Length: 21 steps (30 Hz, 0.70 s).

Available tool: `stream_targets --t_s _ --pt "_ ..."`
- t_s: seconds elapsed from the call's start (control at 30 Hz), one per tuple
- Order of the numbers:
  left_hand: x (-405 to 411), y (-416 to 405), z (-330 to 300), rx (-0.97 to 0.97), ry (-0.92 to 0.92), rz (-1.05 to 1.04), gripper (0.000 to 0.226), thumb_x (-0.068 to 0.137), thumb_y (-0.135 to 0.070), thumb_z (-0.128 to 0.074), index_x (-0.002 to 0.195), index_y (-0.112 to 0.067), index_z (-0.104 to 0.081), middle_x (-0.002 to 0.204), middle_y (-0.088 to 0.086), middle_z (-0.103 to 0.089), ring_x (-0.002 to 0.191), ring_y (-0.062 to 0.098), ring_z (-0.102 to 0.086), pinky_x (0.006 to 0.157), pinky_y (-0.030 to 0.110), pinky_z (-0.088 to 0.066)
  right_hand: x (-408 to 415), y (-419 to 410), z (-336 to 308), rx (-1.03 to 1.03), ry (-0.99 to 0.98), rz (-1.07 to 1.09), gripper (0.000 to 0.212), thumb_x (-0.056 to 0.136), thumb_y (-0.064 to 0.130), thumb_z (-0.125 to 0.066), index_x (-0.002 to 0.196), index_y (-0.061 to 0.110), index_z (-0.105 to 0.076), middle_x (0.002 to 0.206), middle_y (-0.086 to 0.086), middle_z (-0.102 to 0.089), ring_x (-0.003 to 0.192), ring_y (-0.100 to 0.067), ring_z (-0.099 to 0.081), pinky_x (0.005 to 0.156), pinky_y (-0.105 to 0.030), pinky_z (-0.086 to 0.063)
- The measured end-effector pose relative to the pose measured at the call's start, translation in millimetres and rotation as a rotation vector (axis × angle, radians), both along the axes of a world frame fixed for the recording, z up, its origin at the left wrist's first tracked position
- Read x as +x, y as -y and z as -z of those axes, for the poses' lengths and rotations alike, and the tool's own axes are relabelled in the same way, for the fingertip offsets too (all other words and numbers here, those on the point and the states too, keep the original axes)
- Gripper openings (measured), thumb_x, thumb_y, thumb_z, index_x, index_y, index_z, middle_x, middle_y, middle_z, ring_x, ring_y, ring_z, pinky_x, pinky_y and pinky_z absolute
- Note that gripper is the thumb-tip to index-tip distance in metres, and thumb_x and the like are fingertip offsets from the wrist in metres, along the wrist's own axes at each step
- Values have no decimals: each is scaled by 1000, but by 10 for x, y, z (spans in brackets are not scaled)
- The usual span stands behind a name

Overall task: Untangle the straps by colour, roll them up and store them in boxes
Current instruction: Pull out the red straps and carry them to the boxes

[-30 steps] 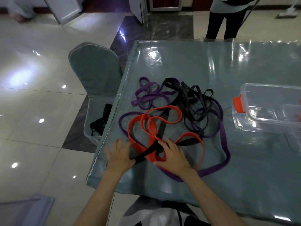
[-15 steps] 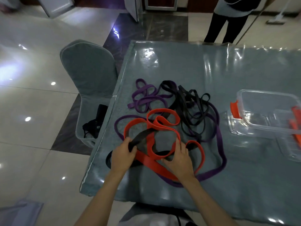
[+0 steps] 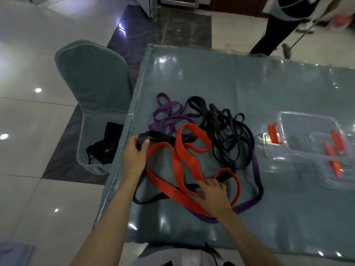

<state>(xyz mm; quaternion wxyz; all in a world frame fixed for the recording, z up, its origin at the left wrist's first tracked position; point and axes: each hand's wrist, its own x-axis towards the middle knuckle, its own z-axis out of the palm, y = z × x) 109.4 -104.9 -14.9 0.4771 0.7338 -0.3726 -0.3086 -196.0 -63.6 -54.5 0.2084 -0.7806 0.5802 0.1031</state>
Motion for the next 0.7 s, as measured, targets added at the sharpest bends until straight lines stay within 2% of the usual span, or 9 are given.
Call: stream_targets --t_s 0.1,0.13,0.2,0.27,0.4,0.53,0.6,0.7 --pt "99 131 25 95 17 32 21 104 -36 -67 113 -17 -65 105 0 -73 102 22 -69 92 45 -57 28 -151 76 118 -38 -102 67 81 66 -67 143 43 -52 165 -3 -28 160 -29 -17 124 -64 -19" --pt "116 155 35 118 26 47 21 104 -35 -67 113 -16 -65 105 3 -72 102 24 -69 92 46 -56 38 -199 91 112 -69 -116 74 74 66 -73 140 40 -54 165 -5 -28 160 -31 -19 122 -66 -20" --pt "130 183 59 138 24 72 19 104 -34 -66 111 -16 -64 105 5 -72 102 26 -69 91 48 -56 59 -258 98 41 -120 -133 75 55 60 -89 122 33 -69 151 -10 -49 147 -36 -45 111 -66 -39" --pt "122 196 73 149 44 90 17 104 -33 -66 110 -18 -62 105 5 -71 101 27 -68 90 47 -55 61 -292 90 -33 -124 -153 64 44 55 -96 100 29 -78 132 -11 -65 127 -35 -64 97 -58 -55" --pt "104 190 85 160 77 121 17 103 -37 -66 108 -21 -61 98 -3 -67 96 22 -66 80 37 -48 -12 -378 118 -152 -21 -148 52 47 40 -94 94 24 -82 126 -12 -72 116 -33 -72 79 -46 -64" --pt "76 149 106 166 87 137 20 102 -37 -68 112 -21 -63 104 -1 -69 99 20 -66 83 36 -48 -109 -399 72 -255 148 -31 38 51 25 -97 83 20 -78 92 0 -74 87 -27 -75 52 -35 -59" --pt "65 129 103 174 79 144 23 103 -38 -67 116 -20 -64 109 -2 -70 103 20 -65 86 35 -48 -174 -408 6 -321 200 26 33 57 19 -98 82 16 -77 83 0 -72 80 -26 -74 48 -35 -56" --pt "44 103 89 185 121 153 30 103 -40 -66 123 -18 -65 112 -2 -70 106 22 -66 88 37 -49 -287 -456 -124 -414 268 138 30 63 9 -98 82 10 -75 79 -2 -71 72 -28 -72 51 -36 -57"
